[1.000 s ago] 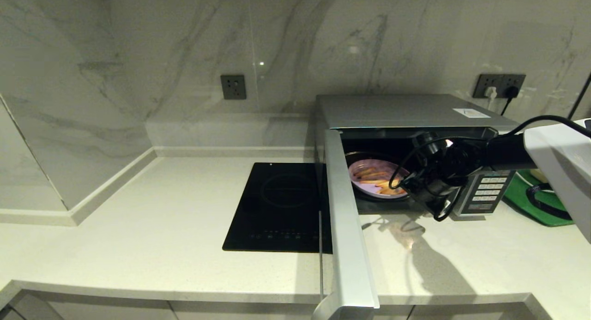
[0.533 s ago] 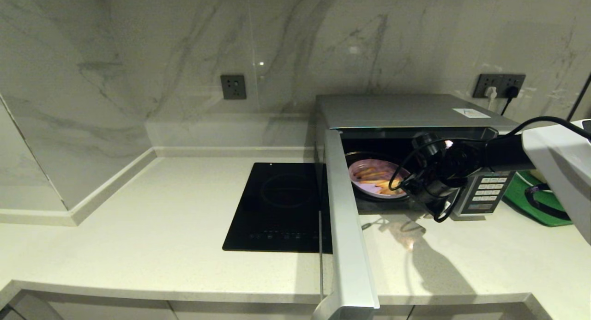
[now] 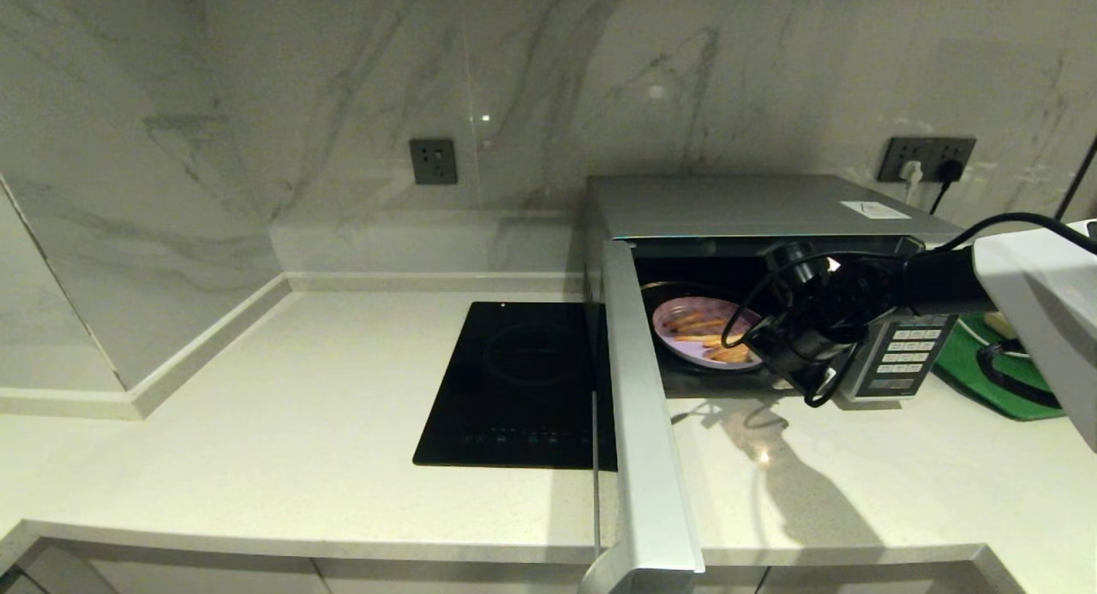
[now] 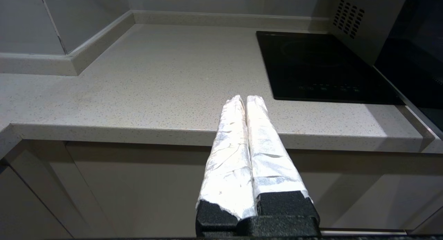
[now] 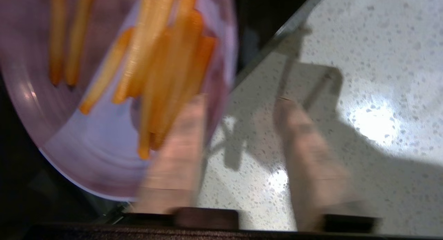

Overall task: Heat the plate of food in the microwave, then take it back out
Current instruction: Take the plate out of the microwave

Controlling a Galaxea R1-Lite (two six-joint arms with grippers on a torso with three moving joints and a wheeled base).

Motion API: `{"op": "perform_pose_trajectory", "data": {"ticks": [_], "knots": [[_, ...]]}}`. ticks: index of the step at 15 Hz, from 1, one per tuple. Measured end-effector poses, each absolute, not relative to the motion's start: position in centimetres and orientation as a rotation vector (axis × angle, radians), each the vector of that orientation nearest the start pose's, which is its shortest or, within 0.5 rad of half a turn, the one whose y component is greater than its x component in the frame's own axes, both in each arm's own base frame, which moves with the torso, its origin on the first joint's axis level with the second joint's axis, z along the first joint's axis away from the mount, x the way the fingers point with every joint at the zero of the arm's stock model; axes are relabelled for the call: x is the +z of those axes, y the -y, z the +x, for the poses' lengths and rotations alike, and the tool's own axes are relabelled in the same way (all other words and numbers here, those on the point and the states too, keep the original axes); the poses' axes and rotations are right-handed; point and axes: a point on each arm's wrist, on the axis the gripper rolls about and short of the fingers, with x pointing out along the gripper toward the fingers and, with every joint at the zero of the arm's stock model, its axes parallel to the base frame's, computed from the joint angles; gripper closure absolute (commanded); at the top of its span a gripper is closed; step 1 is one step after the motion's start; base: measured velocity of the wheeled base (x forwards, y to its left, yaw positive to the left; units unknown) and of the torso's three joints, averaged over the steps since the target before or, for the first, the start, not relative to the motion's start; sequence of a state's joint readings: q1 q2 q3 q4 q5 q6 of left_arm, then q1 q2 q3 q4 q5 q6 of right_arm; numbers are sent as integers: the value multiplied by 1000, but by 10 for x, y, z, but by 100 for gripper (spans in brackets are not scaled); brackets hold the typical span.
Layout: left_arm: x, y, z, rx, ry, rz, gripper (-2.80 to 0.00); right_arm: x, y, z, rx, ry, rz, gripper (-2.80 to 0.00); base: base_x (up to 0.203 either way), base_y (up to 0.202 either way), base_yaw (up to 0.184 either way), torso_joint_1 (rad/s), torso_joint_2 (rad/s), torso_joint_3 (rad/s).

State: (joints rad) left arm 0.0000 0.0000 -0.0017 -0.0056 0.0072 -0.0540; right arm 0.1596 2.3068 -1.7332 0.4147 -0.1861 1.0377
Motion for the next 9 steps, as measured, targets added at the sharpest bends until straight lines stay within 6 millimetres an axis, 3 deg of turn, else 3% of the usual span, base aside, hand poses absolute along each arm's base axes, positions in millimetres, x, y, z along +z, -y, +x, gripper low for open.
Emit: {"op": "perform_pose_trajectory", "data": {"ticks": [9], "knots": [[76,0,-23,7,7,-55,0,113,-66,440,-513,-839,787,0,0,0,0,0,0,0]]}}
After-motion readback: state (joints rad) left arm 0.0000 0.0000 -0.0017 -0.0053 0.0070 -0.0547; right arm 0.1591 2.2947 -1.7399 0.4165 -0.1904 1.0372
